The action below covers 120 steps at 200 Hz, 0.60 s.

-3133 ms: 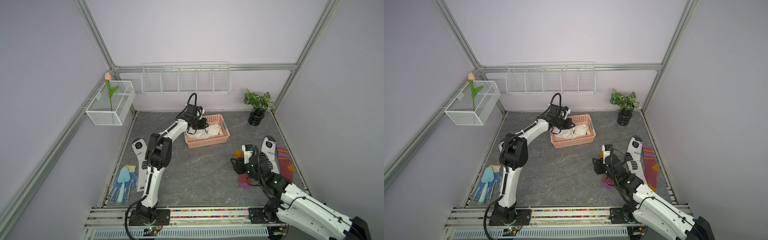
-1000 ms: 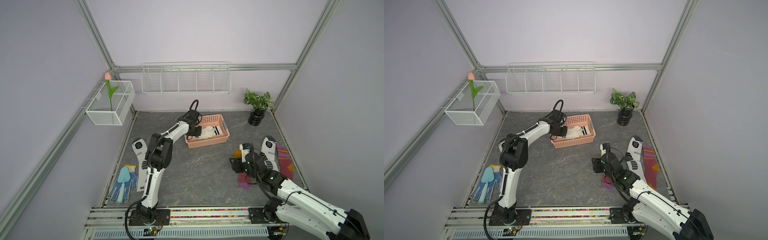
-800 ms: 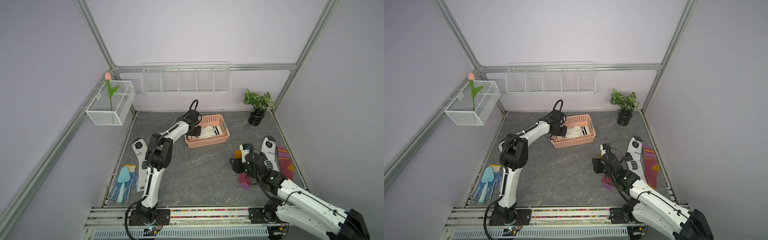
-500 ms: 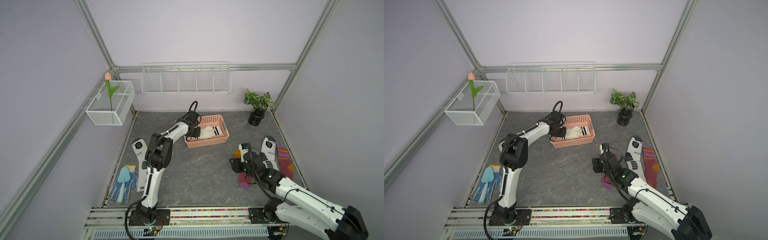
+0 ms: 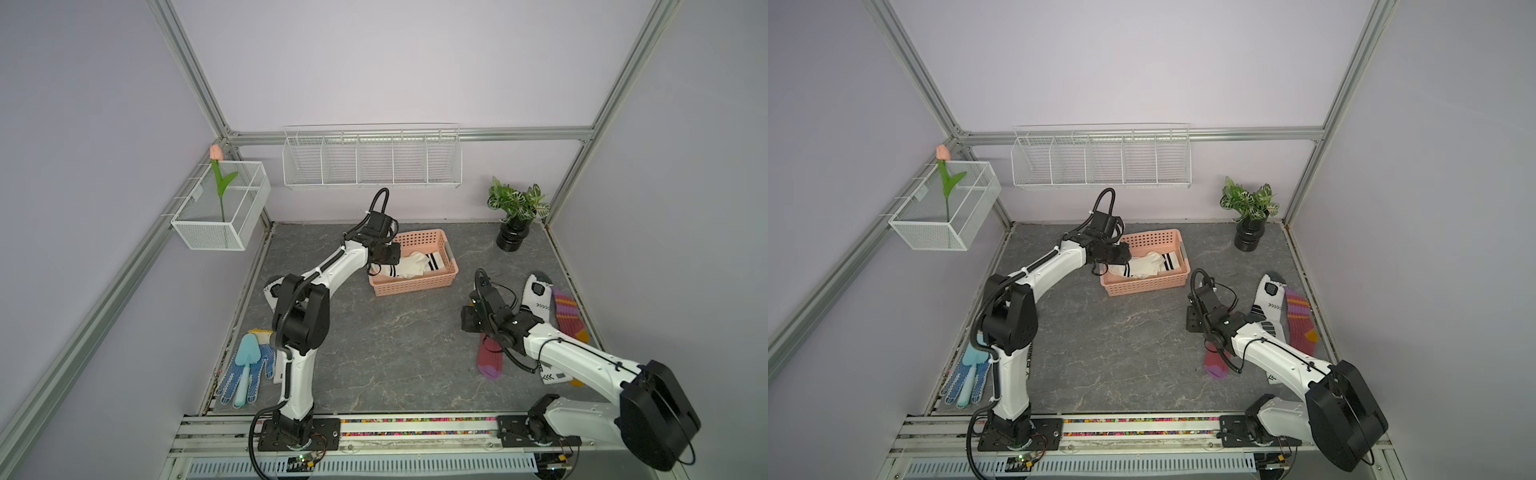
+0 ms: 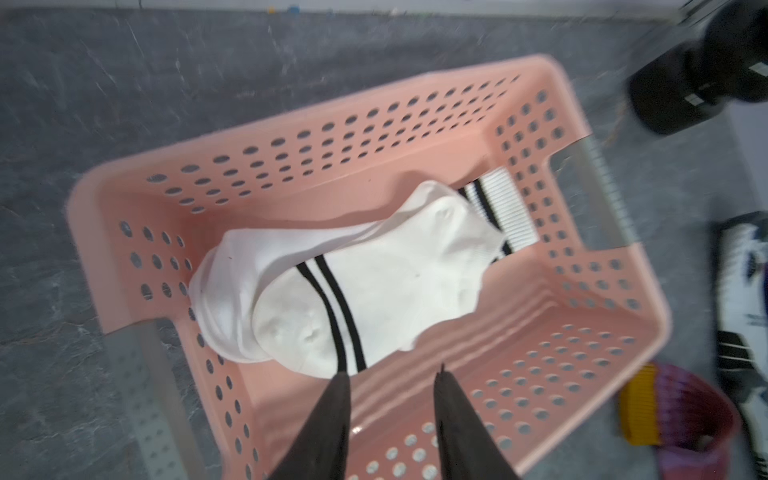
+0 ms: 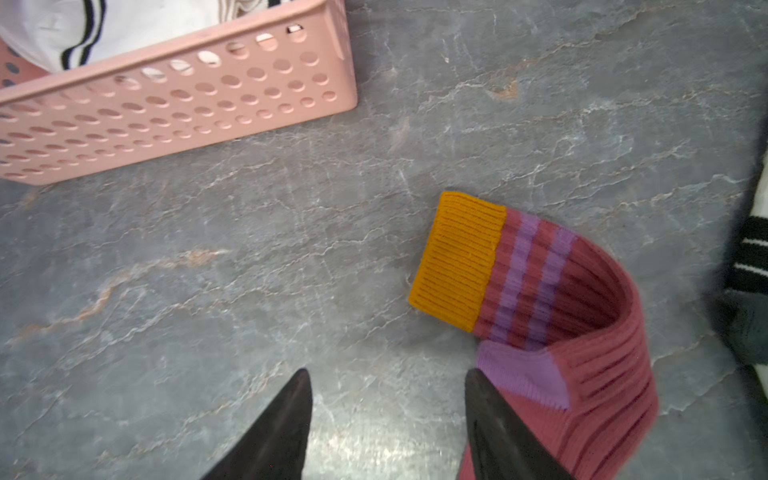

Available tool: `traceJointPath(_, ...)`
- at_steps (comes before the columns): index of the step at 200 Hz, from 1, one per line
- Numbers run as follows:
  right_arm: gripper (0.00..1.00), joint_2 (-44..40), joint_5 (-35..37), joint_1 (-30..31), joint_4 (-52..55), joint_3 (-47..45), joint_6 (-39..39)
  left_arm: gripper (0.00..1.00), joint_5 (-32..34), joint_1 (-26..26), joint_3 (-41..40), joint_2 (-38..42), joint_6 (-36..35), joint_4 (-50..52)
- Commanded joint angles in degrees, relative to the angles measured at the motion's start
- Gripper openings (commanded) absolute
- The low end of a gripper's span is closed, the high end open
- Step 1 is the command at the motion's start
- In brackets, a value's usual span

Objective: Place the socks together as a pair
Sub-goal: Adjust a pair of socks in the bin, then pick up the sock from the center of the board.

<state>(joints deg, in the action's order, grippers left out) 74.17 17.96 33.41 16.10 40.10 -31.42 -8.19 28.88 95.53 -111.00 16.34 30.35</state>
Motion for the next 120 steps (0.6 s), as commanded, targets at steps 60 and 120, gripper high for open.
traceJointPath(60,0.54,13.67,0.04,-4.44,-6.02,5.09,0.38,0.52,-5.52,2.25,-29.22,25.18,9.55,-16.38)
traceJointPath(120,0.48,20.72,2.69,-4.45,-3.67,9.47,-0.43,0.52,-2.96,3.28,-49.71,40.39,16.89,-27.27)
